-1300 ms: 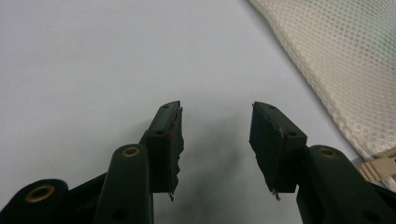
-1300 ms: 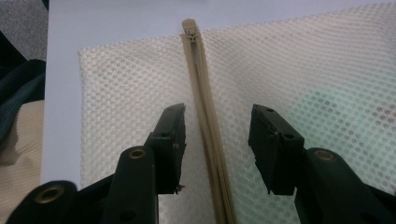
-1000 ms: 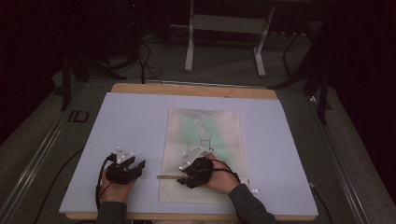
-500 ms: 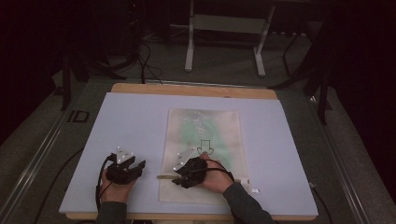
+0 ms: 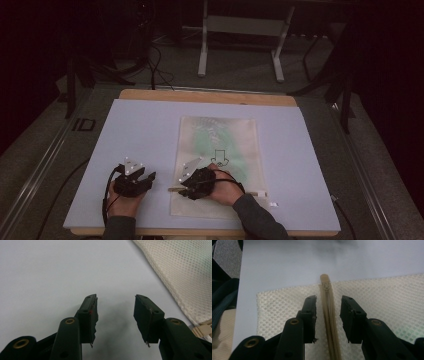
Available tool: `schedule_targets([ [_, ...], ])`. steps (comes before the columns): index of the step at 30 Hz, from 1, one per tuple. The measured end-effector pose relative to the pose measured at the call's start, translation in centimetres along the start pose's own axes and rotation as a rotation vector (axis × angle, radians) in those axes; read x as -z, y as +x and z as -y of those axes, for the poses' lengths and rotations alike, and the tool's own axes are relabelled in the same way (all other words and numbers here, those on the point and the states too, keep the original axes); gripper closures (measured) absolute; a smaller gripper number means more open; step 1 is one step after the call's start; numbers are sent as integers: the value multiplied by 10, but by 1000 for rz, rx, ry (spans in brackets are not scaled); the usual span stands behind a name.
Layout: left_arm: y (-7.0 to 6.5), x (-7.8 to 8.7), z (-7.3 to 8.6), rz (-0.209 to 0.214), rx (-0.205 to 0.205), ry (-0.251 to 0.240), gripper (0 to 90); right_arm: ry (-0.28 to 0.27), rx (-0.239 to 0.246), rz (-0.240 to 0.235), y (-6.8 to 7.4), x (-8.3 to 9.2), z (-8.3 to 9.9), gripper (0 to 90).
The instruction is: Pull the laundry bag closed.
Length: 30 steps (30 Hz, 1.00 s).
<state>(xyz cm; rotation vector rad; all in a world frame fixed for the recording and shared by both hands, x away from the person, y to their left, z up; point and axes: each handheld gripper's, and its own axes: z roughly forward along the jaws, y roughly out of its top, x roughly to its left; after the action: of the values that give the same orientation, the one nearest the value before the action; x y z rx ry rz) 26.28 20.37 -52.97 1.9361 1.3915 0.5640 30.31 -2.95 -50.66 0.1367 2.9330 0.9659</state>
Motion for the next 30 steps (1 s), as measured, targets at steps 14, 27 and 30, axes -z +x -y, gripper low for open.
schedule_targets([
  [14, 1, 1, 0, 0, 2, -3, 530, -5, 3, -10, -1, -14, -13, 685],
  [27, 1, 1, 0, -1, 1, -2, 527, 2, 15, -19, -1, -25, -24, 693],
  [30, 1, 1, 0, -1, 0, -2, 527, 11, 20, -17, 0, -28, -28, 693],
])
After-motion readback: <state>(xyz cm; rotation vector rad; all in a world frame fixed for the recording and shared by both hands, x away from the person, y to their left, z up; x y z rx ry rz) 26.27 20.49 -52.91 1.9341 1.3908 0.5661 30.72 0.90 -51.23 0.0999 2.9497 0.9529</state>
